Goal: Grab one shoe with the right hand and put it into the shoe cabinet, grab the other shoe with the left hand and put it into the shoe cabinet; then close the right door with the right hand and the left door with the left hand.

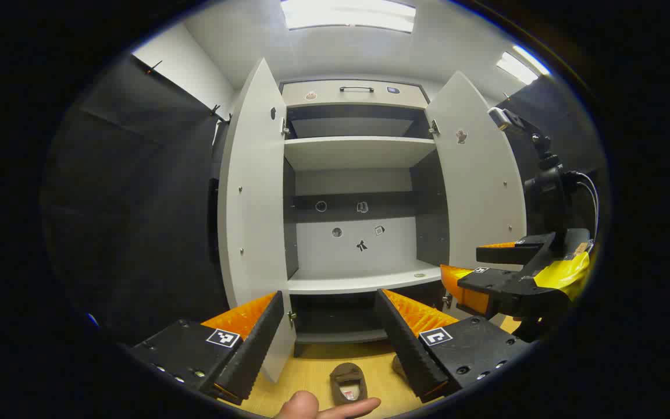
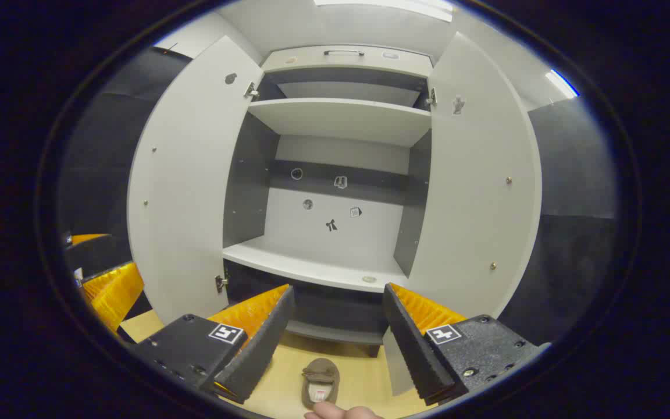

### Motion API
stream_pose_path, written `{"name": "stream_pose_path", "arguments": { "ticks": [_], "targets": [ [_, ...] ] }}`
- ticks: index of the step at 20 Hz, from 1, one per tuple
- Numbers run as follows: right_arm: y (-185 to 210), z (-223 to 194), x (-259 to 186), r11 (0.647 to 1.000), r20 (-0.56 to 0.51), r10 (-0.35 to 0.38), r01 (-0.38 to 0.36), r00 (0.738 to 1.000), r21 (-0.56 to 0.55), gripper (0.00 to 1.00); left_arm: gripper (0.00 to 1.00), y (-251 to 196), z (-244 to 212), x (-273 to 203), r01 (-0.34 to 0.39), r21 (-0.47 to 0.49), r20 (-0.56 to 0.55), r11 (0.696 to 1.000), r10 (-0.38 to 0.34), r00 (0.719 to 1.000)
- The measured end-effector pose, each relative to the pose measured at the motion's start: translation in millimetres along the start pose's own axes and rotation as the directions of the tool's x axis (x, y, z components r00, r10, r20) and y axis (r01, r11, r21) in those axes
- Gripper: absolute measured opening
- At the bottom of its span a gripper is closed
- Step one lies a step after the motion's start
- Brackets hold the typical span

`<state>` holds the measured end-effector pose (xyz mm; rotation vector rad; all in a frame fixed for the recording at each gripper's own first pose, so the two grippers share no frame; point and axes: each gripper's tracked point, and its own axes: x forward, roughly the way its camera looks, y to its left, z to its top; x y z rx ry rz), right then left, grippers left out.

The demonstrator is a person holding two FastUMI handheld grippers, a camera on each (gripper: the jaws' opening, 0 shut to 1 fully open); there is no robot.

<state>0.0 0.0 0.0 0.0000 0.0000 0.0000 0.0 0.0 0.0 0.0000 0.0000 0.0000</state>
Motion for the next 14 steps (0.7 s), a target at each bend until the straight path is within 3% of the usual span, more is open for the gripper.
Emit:
{"name": "stream_pose_path", "arguments": {
  "ticks": [5, 14],
  "targets": [
    [-6.2, 10.7, -7.1, 1.000, 0.047, -0.028, 0.028, 0.998, -0.006, 1.00, 0.96, 1.2, -7.4, 5.3, 0.012, -0.019, -0.016, 1.000, -0.013, 1.000],
    [-8.7, -1.8, -8.5, 1.000, 0.011, -0.011, 0.011, 1.000, 0.003, 1.00, 0.96, 0.6, -5.4, 29.0, 0.028, -0.040, -0.038, 0.999, -0.030, 0.999]
  ]
}}
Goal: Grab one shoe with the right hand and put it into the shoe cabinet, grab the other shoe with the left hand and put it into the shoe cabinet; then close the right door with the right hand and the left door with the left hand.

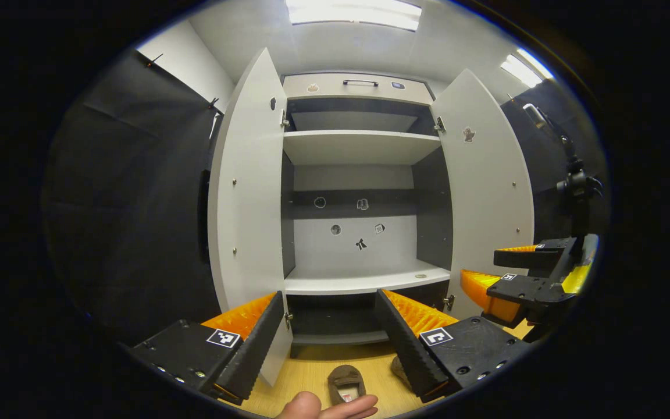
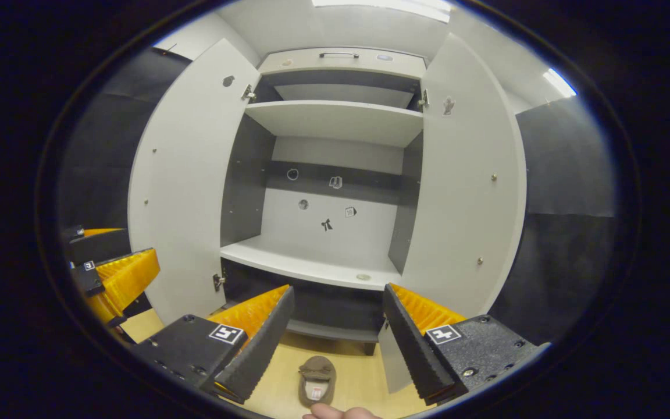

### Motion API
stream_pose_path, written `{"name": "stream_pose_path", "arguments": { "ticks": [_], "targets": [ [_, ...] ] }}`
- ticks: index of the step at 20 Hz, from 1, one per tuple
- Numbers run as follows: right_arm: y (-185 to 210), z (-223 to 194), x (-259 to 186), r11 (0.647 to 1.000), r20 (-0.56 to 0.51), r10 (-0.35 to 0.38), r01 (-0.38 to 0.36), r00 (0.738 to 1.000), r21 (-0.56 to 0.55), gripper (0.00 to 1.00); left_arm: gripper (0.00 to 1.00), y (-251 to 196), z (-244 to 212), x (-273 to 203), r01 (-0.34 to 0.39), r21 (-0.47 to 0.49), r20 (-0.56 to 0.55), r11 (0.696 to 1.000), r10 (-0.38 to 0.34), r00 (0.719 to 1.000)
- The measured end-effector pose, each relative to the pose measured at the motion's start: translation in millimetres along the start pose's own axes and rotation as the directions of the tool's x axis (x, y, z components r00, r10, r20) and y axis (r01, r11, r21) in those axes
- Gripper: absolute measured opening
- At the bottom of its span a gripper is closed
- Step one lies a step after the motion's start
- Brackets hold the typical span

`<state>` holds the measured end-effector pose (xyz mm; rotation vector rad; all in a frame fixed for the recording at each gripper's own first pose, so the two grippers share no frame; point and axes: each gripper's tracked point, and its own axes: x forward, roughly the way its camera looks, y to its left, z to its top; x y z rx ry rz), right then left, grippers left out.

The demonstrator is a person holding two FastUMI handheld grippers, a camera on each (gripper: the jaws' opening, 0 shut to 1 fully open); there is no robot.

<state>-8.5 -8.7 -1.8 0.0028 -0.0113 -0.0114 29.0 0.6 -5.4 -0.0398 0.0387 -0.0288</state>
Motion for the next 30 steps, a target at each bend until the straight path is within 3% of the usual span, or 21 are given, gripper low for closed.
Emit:
{"name": "stream_pose_path", "arguments": {
  "ticks": [12, 15, 18, 22, 25, 29, 30],
  "targets": [
    [13.5, -26.8, 24.7, 0.998, -0.083, 0.047, -0.051, 0.995, -0.041, 0.99, 0.96, 15.7, -10.1, 4.9, -0.061, 0.017, -0.013, 0.998, 0.061, 0.998],
    [19.2, -49.1, 32.2, 0.996, -0.129, 0.056, -0.064, 0.990, -0.063, 0.99, 0.96, 21.2, -17.9, 1.6, -0.072, 0.022, -0.027, 0.997, 0.072, 0.997],
    [35.1, -90.5, 37.1, 0.988, -0.213, 0.104, -0.124, 0.972, -0.087, 0.99, 0.96, 19.9, -34.3, -8.2, -0.052, 0.038, -0.080, 0.998, 0.055, 0.995],
    [65.3, -152.8, 28.8, 0.962, -0.326, 0.216, -0.258, 0.920, -0.092, 0.99, 0.96, 28.6, -67.0, -30.7, -0.078, 0.036, -0.130, 0.996, 0.082, 0.988],
    [83.9, -210.0, 22.6, 0.938, -0.416, 0.270, -0.335, 0.868, -0.092, 0.99, 0.96, 35.0, -111.7, -48.9, -0.093, 0.046, -0.240, 0.995, 0.101, 0.965],
    [100.2, -287.7, 30.3, 0.928, -0.553, 0.301, -0.372, 0.776, -0.017, 0.99, 0.96, 45.3, -148.6, -71.1, -0.109, 0.041, -0.304, 0.993, 0.116, 0.946],
    [94.6, -306.3, 38.1, 0.931, -0.588, 0.270, -0.363, 0.762, -0.043, 0.97, 0.96, 47.1, -159.7, -76.0, -0.111, 0.036, -0.331, 0.993, 0.116, 0.937]
  ]
}}
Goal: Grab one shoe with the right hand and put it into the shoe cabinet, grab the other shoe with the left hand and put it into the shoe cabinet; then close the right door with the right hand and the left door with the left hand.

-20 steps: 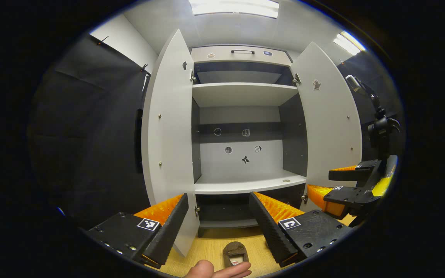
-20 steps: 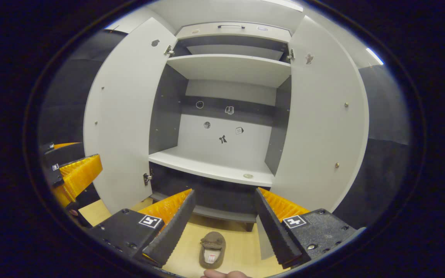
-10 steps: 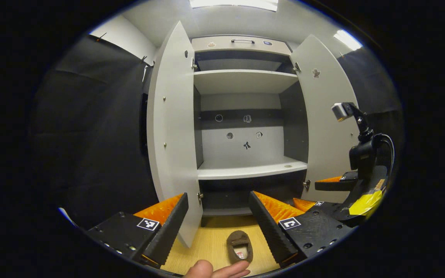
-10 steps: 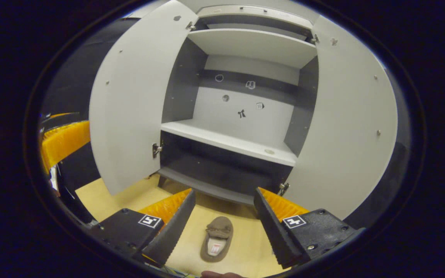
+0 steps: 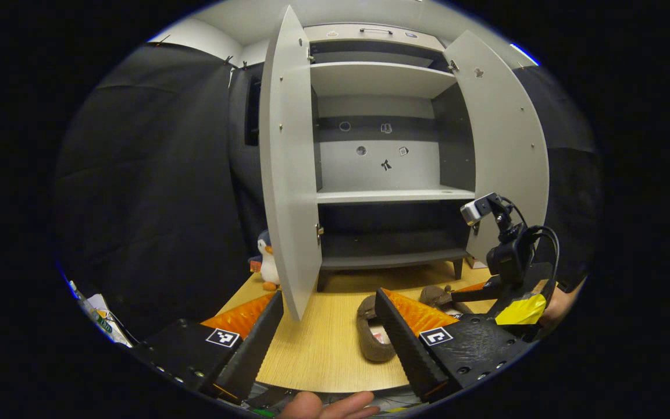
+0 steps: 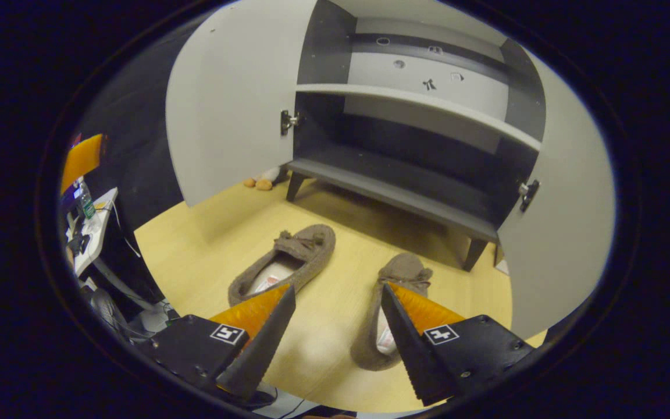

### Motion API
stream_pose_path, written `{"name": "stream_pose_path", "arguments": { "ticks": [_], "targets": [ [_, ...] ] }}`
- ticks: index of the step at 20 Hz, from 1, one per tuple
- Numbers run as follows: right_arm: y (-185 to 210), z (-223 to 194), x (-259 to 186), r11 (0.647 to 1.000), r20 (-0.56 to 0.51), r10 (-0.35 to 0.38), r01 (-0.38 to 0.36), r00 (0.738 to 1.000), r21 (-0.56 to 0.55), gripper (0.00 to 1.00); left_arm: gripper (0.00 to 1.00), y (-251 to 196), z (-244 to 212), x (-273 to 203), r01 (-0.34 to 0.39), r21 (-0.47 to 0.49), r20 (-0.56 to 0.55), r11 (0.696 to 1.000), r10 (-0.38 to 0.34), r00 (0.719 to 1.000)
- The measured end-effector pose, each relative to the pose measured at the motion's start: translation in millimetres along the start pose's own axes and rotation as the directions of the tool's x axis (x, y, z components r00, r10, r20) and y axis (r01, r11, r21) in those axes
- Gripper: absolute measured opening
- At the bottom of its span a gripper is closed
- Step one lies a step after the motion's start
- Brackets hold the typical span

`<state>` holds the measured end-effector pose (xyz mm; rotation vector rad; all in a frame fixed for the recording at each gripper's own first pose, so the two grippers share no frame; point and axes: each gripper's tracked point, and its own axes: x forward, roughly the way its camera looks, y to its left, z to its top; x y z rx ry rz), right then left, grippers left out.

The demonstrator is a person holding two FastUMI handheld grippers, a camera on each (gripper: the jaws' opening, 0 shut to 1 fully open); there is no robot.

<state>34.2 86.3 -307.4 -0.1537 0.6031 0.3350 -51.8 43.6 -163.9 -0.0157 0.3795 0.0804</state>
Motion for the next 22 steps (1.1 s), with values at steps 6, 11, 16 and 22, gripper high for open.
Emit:
{"name": "stream_pose_path", "arguments": {
  "ticks": [6, 11, 16, 22],
  "targets": [
    [-23.4, -30.7, 58.8, 0.997, -0.146, -0.070, 0.065, 0.987, -0.040, 0.89, 0.97, 9.7, -38.9, -10.9, -0.023, -0.037, -0.089, 0.999, 0.020, 0.996],
    [-41.2, -44.4, 84.8, 0.969, -0.174, -0.183, 0.148, 0.968, -0.199, 0.69, 0.97, 21.1, -49.5, -10.9, -0.042, -0.025, -0.115, 0.999, 0.039, 0.993],
    [-63.7, -43.4, 75.6, 0.950, -0.153, -0.266, 0.232, 0.952, -0.207, 0.07, 0.97, 19.9, -41.1, -13.5, -0.042, -0.034, -0.097, 0.999, 0.039, 0.995],
    [-82.9, -12.2, 41.9, 0.968, -0.107, -0.239, 0.228, 0.965, -0.109, 0.05, 0.97, 4.2, -34.6, -17.3, -0.008, -0.021, -0.092, 1.000, 0.006, 0.996]
  ]
}}
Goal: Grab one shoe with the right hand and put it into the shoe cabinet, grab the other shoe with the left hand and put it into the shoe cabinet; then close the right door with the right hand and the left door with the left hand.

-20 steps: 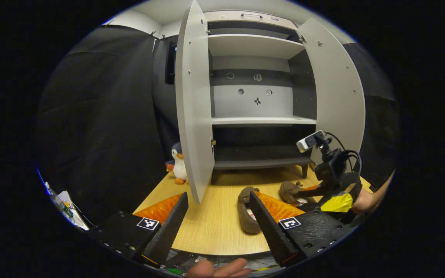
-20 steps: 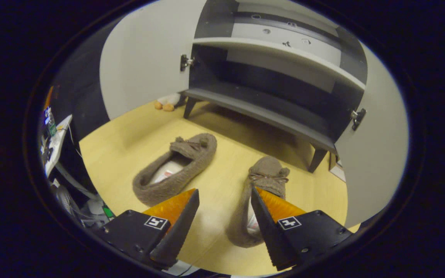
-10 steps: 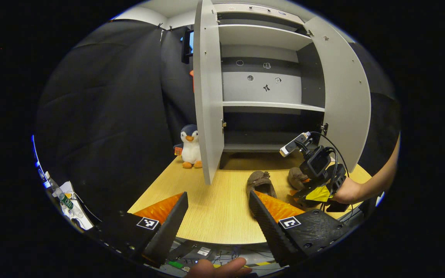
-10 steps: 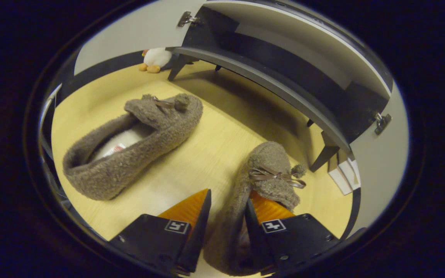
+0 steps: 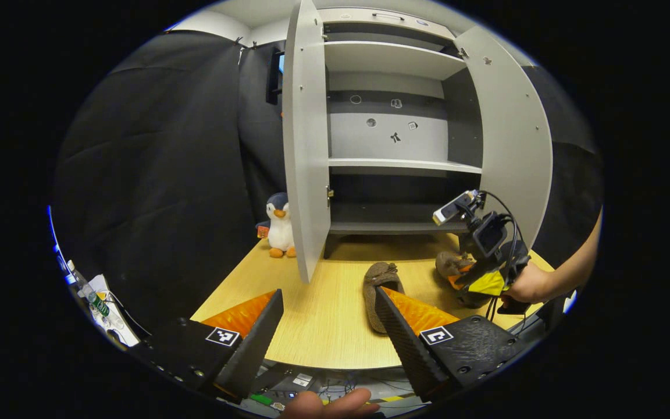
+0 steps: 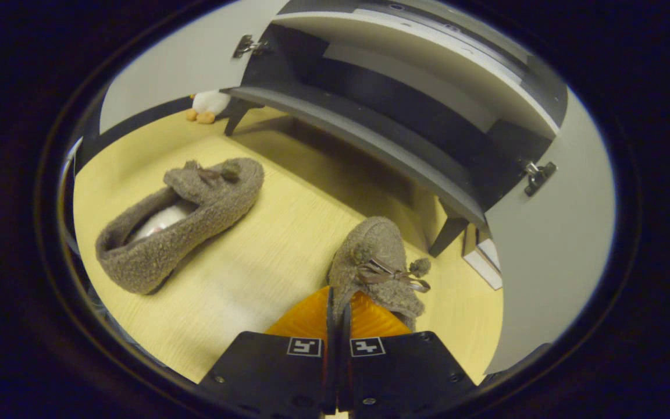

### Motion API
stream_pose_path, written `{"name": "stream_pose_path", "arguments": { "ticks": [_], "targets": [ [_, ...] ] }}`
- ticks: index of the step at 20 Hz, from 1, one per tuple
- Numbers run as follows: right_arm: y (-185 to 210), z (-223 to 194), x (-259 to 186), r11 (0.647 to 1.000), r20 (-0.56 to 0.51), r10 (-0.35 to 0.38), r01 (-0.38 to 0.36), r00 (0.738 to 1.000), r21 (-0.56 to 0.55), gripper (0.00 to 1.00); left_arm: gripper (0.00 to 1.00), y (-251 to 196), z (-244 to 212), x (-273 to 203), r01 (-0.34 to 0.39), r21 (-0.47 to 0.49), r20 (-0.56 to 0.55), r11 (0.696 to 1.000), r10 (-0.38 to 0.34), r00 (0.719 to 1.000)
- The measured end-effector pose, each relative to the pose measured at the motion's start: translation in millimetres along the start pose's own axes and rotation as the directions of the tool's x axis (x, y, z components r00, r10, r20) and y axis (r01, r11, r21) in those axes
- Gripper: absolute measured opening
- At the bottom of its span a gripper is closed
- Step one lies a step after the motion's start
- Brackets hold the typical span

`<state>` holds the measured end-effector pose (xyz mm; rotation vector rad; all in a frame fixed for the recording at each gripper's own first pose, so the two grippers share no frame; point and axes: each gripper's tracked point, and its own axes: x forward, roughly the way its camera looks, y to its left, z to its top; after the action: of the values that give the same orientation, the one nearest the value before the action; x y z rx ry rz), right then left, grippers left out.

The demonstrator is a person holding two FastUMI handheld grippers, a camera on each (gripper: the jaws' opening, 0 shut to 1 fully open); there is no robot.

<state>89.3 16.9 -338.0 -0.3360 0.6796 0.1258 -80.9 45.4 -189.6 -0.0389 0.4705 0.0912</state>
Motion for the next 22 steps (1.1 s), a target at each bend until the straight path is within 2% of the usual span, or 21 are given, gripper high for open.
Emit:
{"name": "stream_pose_path", "arguments": {
  "ticks": [6, 9, 13, 16, 18, 20, 22],
  "targets": [
    [-39.4, 72.8, -74.4, 0.996, 0.166, -0.024, 0.009, 0.986, 0.090, 0.05, 0.97, -16.9, 12.9, 6.7, 0.051, 0.041, 0.024, 0.998, -0.052, 0.998],
    [-61.3, 124.8, -119.1, 0.989, 0.284, -0.060, 0.018, 0.957, 0.147, 0.05, 0.97, -26.9, 24.4, 5.5, 0.077, 0.046, 0.049, 0.996, -0.080, 0.996],
    [-80.5, 208.1, -164.0, 0.989, 0.422, -0.073, 0.010, 0.904, 0.148, 0.05, 0.97, -39.4, 25.7, -1.4, 0.097, 0.071, 0.066, 0.993, -0.102, 0.993],
    [-100.4, 269.5, -156.8, 0.988, 0.439, -0.069, 0.002, 0.896, 0.152, 0.05, 0.97, -35.5, 16.2, -4.9, 0.077, 0.063, 0.047, 0.995, -0.080, 0.996],
    [-124.3, 310.0, -130.9, 0.988, 0.425, -0.107, 0.048, 0.899, 0.148, 0.04, 0.97, -24.8, 9.3, -13.1, 0.037, 0.024, 0.033, 0.999, -0.037, 0.999],
    [-138.2, 344.6, -90.1, 0.991, 0.376, -0.101, 0.058, 0.921, 0.123, 0.05, 0.97, -16.9, 7.5, -21.1, 0.012, 0.012, 0.031, 1.000, -0.012, 0.999],
    [-142.2, 366.3, -52.6, 0.991, 0.333, -0.070, 0.027, 0.940, 0.133, 0.05, 0.96, 2.2, 2.5, -27.0, -0.038, 0.018, 0.015, 0.999, 0.037, 0.999]
  ]
}}
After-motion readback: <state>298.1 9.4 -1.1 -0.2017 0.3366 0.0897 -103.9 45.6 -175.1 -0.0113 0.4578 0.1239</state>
